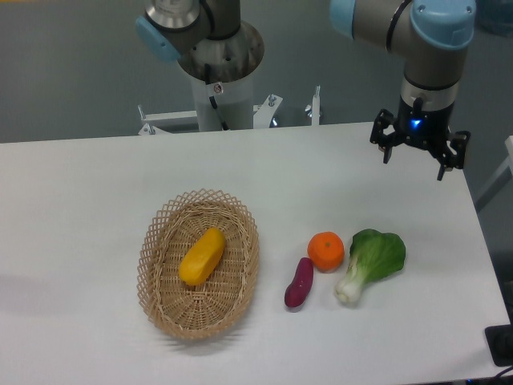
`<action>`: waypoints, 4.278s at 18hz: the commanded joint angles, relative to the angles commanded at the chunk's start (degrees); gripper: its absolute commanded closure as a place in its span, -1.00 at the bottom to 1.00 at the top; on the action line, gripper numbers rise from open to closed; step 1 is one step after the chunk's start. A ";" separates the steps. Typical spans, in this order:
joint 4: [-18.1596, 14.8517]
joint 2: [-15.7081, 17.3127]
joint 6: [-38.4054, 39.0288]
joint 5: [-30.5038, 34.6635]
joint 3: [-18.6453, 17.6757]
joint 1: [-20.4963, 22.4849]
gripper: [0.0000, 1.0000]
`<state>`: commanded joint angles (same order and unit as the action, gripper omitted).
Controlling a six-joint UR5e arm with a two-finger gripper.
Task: Pick up the mango from the basket
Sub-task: 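Move the open gripper over the basket and lower it toward the yellow mango, then close the gripper around the yellow mango in the basket, then lift the held mango out of the basket and carry it up and away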
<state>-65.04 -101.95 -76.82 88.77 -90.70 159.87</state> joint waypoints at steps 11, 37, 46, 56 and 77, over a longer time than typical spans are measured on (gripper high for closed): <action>0.17 6.06 4.73 -4.47 -6.67 -1.32 -1.00; 20.39 -8.96 39.64 2.72 -14.33 -36.30 -1.00; 21.53 -10.81 39.55 3.87 -15.47 -37.44 -1.00; 21.62 -11.86 39.55 4.83 -14.94 -37.71 -0.09; 5.64 -3.35 28.05 -0.61 -2.11 -19.88 0.11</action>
<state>-59.39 -105.30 -48.77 88.16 -92.82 140.00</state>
